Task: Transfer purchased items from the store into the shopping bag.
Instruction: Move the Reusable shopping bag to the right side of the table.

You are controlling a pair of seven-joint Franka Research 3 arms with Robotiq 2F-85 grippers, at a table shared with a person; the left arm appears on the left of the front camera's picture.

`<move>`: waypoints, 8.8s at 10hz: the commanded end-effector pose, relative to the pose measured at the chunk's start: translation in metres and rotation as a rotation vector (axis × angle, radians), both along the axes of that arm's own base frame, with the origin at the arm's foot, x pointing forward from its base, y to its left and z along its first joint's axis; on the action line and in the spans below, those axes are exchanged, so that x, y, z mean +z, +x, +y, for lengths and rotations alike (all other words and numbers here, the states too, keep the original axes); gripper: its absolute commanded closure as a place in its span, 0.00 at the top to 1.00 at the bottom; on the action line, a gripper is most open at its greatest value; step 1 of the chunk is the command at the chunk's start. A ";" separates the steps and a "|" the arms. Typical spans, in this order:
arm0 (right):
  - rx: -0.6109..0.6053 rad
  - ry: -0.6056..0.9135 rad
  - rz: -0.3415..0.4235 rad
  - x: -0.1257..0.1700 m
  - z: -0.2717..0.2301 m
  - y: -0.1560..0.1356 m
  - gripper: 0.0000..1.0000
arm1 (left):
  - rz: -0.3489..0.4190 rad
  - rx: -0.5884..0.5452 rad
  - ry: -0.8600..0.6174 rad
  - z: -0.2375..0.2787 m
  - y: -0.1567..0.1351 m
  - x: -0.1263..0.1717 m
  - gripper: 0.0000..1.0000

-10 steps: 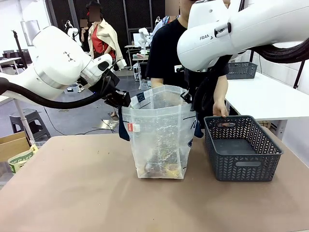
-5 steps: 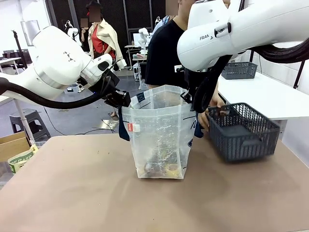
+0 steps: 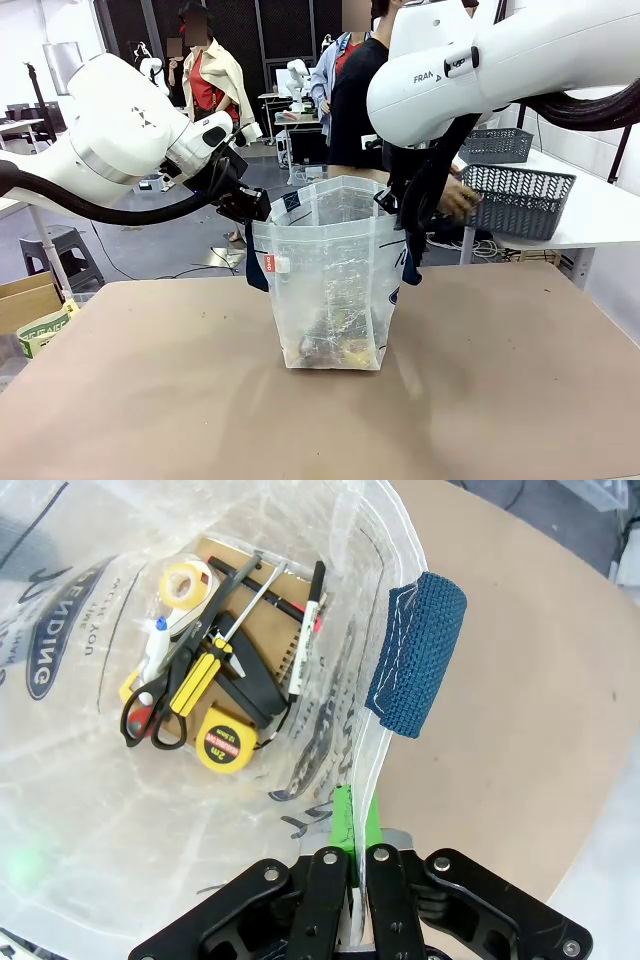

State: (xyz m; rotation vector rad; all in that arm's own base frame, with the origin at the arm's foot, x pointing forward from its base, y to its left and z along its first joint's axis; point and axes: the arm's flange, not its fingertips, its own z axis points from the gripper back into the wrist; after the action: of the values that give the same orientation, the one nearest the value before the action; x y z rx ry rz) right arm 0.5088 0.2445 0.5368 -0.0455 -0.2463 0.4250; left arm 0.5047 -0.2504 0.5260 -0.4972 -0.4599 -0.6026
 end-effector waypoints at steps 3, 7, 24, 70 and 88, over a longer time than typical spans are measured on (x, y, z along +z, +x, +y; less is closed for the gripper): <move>-0.007 0.000 0.002 0.001 -0.002 0.001 0.00 | -0.010 0.005 -0.002 0.001 0.000 0.003 0.00; -0.007 0.000 0.002 0.001 -0.002 0.001 0.00 | -0.010 0.005 -0.002 0.001 0.000 0.003 0.00; -0.327 0.020 0.072 0.005 0.067 0.016 0.00 | 0.221 0.250 0.067 -0.054 0.002 0.009 0.00; -0.448 0.132 0.055 -0.010 0.104 0.037 0.00 | 0.316 0.353 -0.027 -0.102 -0.006 0.006 1.00; -0.466 0.175 0.044 -0.014 0.107 0.039 0.00 | 0.253 0.306 0.140 -0.126 -0.023 0.012 0.40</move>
State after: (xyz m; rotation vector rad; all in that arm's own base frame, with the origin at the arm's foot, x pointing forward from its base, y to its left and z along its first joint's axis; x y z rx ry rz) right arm 0.5467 0.3517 0.5270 0.0575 -0.2055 -0.0399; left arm 0.4819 -0.3725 0.5352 -0.3790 -0.2501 -0.2841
